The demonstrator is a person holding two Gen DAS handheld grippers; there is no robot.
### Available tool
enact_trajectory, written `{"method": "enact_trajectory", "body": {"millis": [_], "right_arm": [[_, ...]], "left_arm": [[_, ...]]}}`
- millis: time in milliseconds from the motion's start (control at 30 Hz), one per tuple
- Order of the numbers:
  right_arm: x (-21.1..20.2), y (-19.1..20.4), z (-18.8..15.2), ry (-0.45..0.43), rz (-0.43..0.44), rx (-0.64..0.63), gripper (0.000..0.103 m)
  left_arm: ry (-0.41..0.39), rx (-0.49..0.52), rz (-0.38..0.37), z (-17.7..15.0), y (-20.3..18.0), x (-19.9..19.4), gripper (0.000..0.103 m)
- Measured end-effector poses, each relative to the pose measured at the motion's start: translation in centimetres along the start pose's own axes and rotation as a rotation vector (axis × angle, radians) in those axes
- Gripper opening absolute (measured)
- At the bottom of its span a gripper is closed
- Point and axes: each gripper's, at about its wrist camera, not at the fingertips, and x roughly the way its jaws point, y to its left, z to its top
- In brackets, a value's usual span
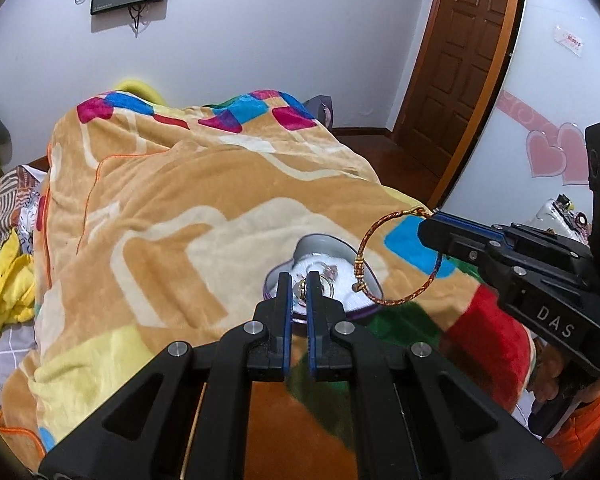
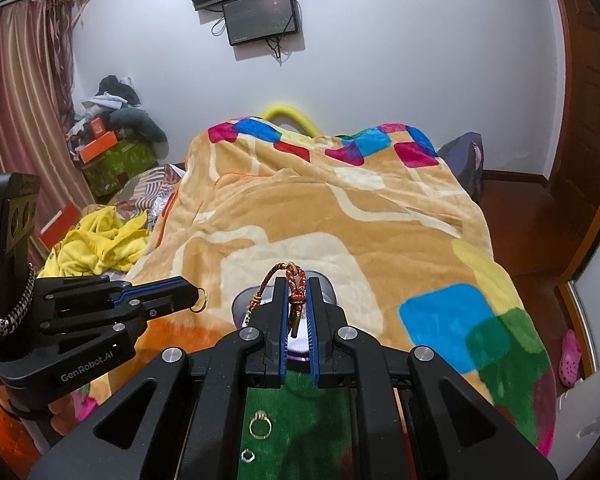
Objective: Organize jewelry
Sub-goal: 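Carry the braided bracelet and earring over the heart tin and release them, then open both grippers and move back to the last gold ring and earring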
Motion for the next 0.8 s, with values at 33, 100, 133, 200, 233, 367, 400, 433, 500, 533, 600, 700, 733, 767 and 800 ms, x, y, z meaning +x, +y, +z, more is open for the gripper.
{"method": "enact_trajectory", "body": {"millis": [33, 100, 133, 200, 233, 367, 400, 433, 500, 533, 600, 700, 733, 767, 800], "right_arm": [[0.2, 0.0, 0.1, 0.002, 0.003, -0.001, 0.007], [0.7, -0.1, 0.3, 0.006, 0.009, -0.004, 0.007], [1.0, -0.1, 0.3, 0.009, 0.013, -0.005, 0.007], [1.4, -0.1, 0.3, 0.013, 0.023, -0.008, 0.007], [1.6, -0.1, 0.4, 0.016, 0.026, -0.010, 0.007], [2.7, 0.0, 0.3, 0.036, 0.037, -0.018, 0.007], [3.2, 0.0, 0.2, 0.046, 0.040, -0.021, 0.007], [3.5, 0.0, 0.1, 0.054, 0.039, -0.023, 0.007], [4.3, -0.2, 0.0, 0.074, 0.035, -0.024, 0.007], [4.6, -0.4, -0.1, 0.082, 0.035, -0.022, 0.007], [5.4, -0.8, -0.2, 0.105, 0.027, -0.017, 0.007], [6.2, -1.3, -0.4, 0.131, 0.011, -0.016, 0.008], [6.3, -1.4, -0.4, 0.135, 0.005, -0.017, 0.008], [6.5, -1.5, -0.4, 0.143, 0.001, -0.022, 0.008], [6.7, -1.6, -0.4, 0.155, -0.002, -0.030, 0.008]], "left_arm": [[-0.001, 0.000, 0.002, 0.1, 0.1, 0.2, 0.005], [0.000, -0.004, 0.000, 0.3, 0.3, 0.5, 0.005], [0.001, -0.006, 0.002, 0.3, 0.5, 0.8, 0.005], [0.005, -0.010, 0.005, 0.5, 0.7, 1.3, 0.005], [0.008, -0.013, 0.006, 0.5, 0.8, 1.5, 0.005], [0.027, -0.019, 0.005, 0.4, 1.1, 2.6, 0.005], [0.035, -0.019, 0.006, 0.4, 1.1, 3.0, 0.005], [0.041, -0.018, 0.005, 0.3, 1.1, 3.3, 0.005], [0.056, -0.016, 0.003, 0.2, 1.1, 4.1, 0.005], [0.061, -0.014, 0.002, 0.2, 1.0, 4.4, 0.005], [0.074, -0.008, 0.001, 0.2, 0.9, 5.1, 0.005], [0.092, -0.006, -0.001, 0.1, 0.9, 6.1, 0.005], [0.100, -0.009, -0.007, 0.1, 0.8, 6.4, 0.005], [0.108, -0.012, -0.010, 0.1, 0.8, 6.7, 0.005], [0.115, -0.014, -0.009, 0.1, 0.8, 7.0, 0.005]]}}
